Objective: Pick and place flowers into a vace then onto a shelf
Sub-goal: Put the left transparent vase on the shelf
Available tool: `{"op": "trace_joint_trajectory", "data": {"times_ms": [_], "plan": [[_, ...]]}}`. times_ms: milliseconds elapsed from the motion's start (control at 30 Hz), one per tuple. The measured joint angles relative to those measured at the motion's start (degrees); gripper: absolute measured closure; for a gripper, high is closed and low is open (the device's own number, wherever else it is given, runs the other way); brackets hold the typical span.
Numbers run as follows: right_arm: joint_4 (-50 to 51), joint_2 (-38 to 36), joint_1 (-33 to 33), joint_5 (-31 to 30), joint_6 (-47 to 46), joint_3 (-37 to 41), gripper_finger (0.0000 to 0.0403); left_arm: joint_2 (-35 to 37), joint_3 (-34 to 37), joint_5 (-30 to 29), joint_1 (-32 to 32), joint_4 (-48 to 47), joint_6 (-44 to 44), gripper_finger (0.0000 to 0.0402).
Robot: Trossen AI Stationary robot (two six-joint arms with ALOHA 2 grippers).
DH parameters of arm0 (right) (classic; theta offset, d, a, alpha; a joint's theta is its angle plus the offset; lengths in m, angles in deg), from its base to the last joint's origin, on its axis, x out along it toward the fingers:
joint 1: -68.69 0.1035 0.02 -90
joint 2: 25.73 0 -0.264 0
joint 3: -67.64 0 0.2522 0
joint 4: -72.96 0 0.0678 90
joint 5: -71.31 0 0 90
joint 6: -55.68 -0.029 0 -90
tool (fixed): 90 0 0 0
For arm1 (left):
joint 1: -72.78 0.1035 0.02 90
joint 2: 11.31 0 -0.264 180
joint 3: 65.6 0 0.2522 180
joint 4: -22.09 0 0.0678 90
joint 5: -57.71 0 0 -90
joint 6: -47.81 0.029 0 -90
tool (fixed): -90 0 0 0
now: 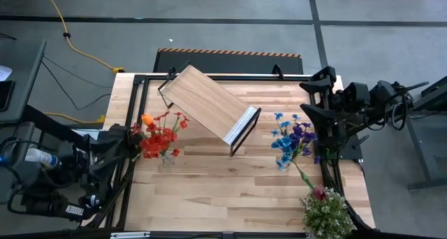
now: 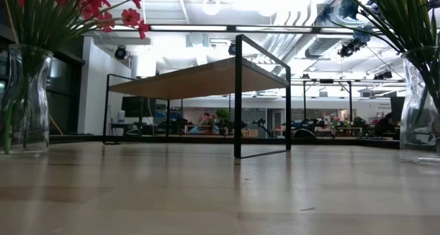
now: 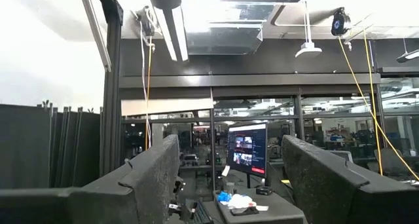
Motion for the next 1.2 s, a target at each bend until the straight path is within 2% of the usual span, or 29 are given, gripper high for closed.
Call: {"op": "trace_joint_trajectory", "data": {"times_ms": [167, 300, 467, 600, 700, 800, 1100, 1200], "plan": [[-0.43, 0.00, 0.00, 0.00, -0.89, 0.00, 0.0142, -0.81, 3.62, -3.83, -1.65, 10.56, 0.17, 0.0036], [-0.58, 0.00, 0.00, -0.11, -0.89, 0.00, 0.0142, -4.33, 7.17, -4.44, -2.12, 14.75, 0.82, 0.0033], [-0.61, 0.00, 0.02, -0.13, -0.91, 0.00, 0.0142, -11.09, 9.08, -4.63, -2.16, 15.58, 9.59, 0.0033], [-0.83, 0.00, 0.01, -0.20, -0.91, 0.00, 0.0142, -17.17, 8.38, -5.26, -2.25, 23.21, 12.63, 0.0036], [-0.83, 0.00, 0.00, -0.22, -0.91, 0.00, 0.0142, -21.72, 6.82, -5.25, -2.61, 30.07, 12.71, 0.0036], [-0.83, 0.00, 0.00, -0.22, -0.91, 0.00, 0.0142, -26.47, 4.60, -5.47, -4.70, 33.10, 12.83, 0.0034], [-1.36, 0.00, 0.02, -1.35, 0.51, 0.00, 0.0142, -35.73, -6.26, -6.34, -13.53, 31.71, 15.57, 0.0037], [-1.92, 0.00, 0.02, -1.73, 1.10, 0.00, 0.0142, -36.70, -12.16, -12.48, -17.14, 26.82, 19.15, 0.0035]]}}
